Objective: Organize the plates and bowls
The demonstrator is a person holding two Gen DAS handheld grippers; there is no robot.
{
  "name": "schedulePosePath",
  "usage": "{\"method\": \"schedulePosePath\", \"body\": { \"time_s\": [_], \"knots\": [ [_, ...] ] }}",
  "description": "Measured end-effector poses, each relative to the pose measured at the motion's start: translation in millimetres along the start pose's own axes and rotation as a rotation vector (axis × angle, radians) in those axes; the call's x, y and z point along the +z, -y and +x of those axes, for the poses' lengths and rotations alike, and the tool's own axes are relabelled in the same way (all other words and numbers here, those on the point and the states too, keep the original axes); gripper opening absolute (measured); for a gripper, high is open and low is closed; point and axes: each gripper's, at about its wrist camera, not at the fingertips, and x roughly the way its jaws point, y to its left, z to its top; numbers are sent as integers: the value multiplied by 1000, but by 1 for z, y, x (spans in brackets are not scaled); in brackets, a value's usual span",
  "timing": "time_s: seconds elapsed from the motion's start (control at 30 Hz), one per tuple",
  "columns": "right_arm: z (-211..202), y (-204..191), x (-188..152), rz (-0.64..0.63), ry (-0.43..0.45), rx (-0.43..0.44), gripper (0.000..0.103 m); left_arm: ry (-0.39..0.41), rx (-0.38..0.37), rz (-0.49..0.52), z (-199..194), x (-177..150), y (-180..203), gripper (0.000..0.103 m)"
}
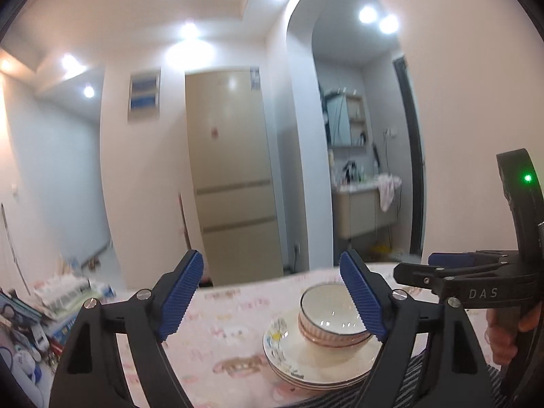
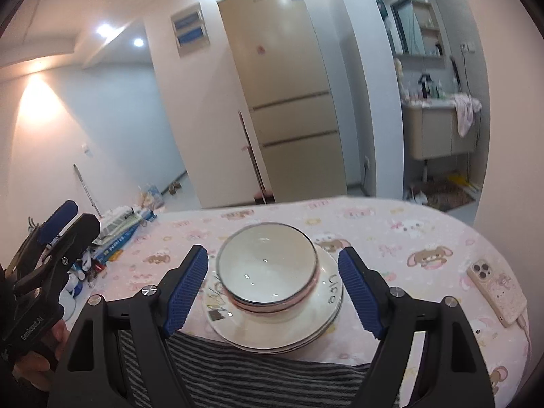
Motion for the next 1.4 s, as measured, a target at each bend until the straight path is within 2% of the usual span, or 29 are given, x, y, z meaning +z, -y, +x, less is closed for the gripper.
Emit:
{"method": "schedulePosePath", "body": {
  "time_s": [0.03, 0.1, 0.13, 0.23, 0.33, 0.5, 0.63, 0.8, 0.93, 1.2, 1.4],
  "knots": [
    [-8, -4, -1, -1, 33, 7, 83, 16, -4, 6, -6, 1, 1, 89],
    [-24, -13, -2, -4, 101, 19, 94, 45, -28, 0, -19, 2, 0, 103],
    [-31, -16, -2, -9, 131, 21, 102, 64, -40, -12, -25, 2, -3, 103],
    [-47, -29, -2, -53, 219, -2, 103, 130, -48, -36, -45, 3, -5, 103],
    [-58, -40, -3, -95, 268, -38, 103, 168, -36, -30, -60, 2, -8, 103],
    [-69, -51, -15, -142, 332, -35, 103, 162, -41, -28, -65, -5, -16, 103],
    [-73, -62, -31, -190, 387, -57, 103, 205, -5, -55, -73, -21, -26, 103],
    [-60, -68, -45, -223, 365, -90, 103, 173, 13, -61, -65, -44, -29, 103],
    [-55, -65, -62, -202, 372, -76, 103, 96, 10, -62, -56, -59, -31, 103],
    [-45, -61, -80, -197, 354, -97, 103, 52, 16, -112, -53, -84, -41, 103],
    [-40, -59, -85, -202, 326, -110, 103, 26, 22, -139, -48, -91, -46, 103]
  ]
}}
